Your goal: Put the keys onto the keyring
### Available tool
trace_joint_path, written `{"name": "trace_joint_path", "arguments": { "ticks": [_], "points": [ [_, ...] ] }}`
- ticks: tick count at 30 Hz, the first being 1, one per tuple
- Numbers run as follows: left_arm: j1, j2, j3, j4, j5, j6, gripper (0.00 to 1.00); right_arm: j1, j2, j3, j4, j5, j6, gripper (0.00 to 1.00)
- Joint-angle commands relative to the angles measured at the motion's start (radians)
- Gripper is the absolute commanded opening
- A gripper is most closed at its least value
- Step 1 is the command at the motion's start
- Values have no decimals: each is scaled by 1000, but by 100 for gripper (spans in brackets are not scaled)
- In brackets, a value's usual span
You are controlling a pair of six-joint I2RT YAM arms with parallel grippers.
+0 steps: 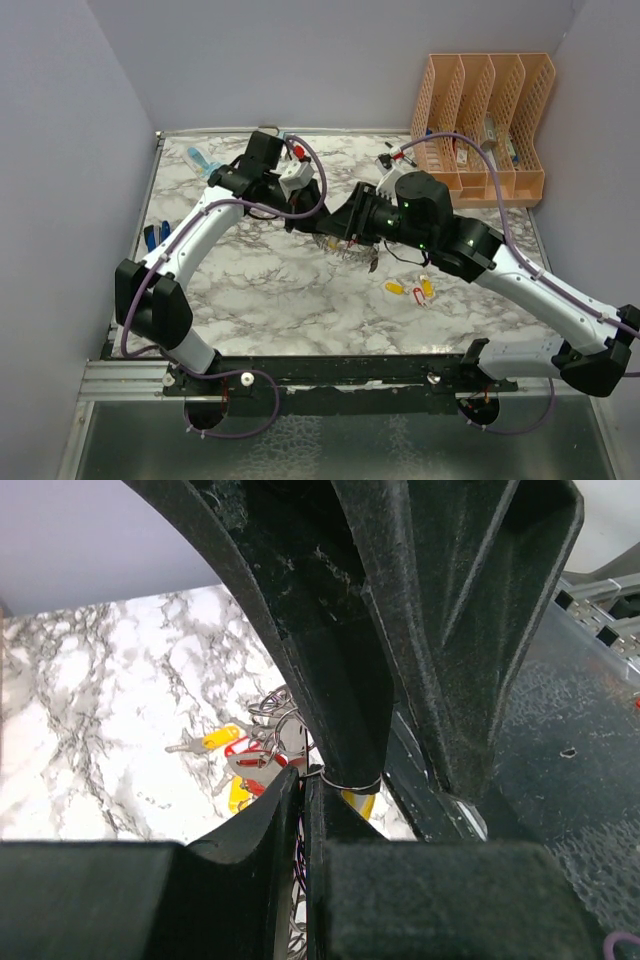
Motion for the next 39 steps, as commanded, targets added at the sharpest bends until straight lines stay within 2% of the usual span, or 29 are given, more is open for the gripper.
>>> {"name": "trace_joint_path", "arguments": {
  "ticks": [1, 5, 9, 20, 24, 33, 39],
  "points": [
    [-14, 37, 62, -52, 68, 139, 0, 49, 16, 80, 40, 4, 14, 37],
    [-14, 99, 159, -337, 100, 401, 0, 57, 24, 128, -1, 31, 5, 37],
    [-14, 206, 274, -695, 133, 752, 0, 68, 49, 185, -60, 46, -7, 41],
    [-14, 196, 268, -713, 141, 792, 0, 86, 95, 266, -168, 92, -8, 52],
    [-16, 197, 283, -713, 141, 783, 0, 94, 107, 293, -204, 104, -7, 60],
    [-16, 188, 293, -713, 141, 786, 0, 130, 130, 290, -222, 53, 19, 70],
    [-16, 191, 297, -713, 143, 790, 0, 162, 111, 254, -241, 77, 58, 78]
  ]
}}
